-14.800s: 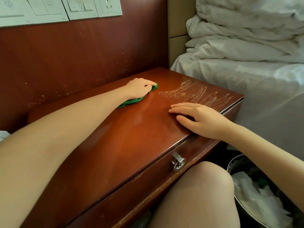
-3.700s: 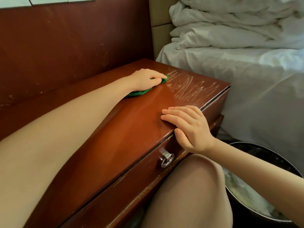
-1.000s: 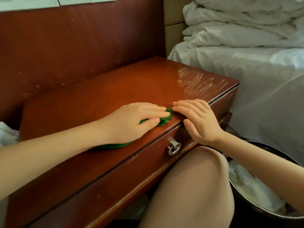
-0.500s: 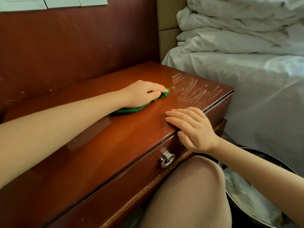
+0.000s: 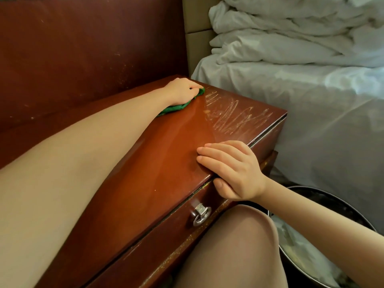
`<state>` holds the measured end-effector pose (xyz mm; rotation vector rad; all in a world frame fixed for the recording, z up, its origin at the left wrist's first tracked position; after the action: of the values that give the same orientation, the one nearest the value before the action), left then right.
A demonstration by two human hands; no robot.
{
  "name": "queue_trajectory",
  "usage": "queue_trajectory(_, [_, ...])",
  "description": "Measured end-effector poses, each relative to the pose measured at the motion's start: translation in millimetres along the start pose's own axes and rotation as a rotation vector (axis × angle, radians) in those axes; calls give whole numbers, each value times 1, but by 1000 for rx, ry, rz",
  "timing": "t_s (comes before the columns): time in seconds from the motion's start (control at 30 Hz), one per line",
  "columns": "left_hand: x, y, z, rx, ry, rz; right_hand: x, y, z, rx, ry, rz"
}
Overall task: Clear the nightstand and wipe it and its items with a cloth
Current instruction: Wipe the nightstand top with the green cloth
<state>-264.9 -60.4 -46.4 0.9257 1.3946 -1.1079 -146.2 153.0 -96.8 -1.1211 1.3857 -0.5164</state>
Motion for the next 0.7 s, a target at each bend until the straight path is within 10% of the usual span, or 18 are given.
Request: queue_trajectory(0.7, [-3,-29,-3,90,104,9,5,5,0,-3,54,-71])
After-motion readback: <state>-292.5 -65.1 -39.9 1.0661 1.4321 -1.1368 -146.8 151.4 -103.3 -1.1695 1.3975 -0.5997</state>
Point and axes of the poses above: each hand's wrist, its own y-axis away from the middle knuckle, its own x-axis out of the palm, z = x × y, the point moved 7 cm from there along -y, towards the middle knuckle, and after that the axes turned 10 degrees about -y, right-handed, at the moved point
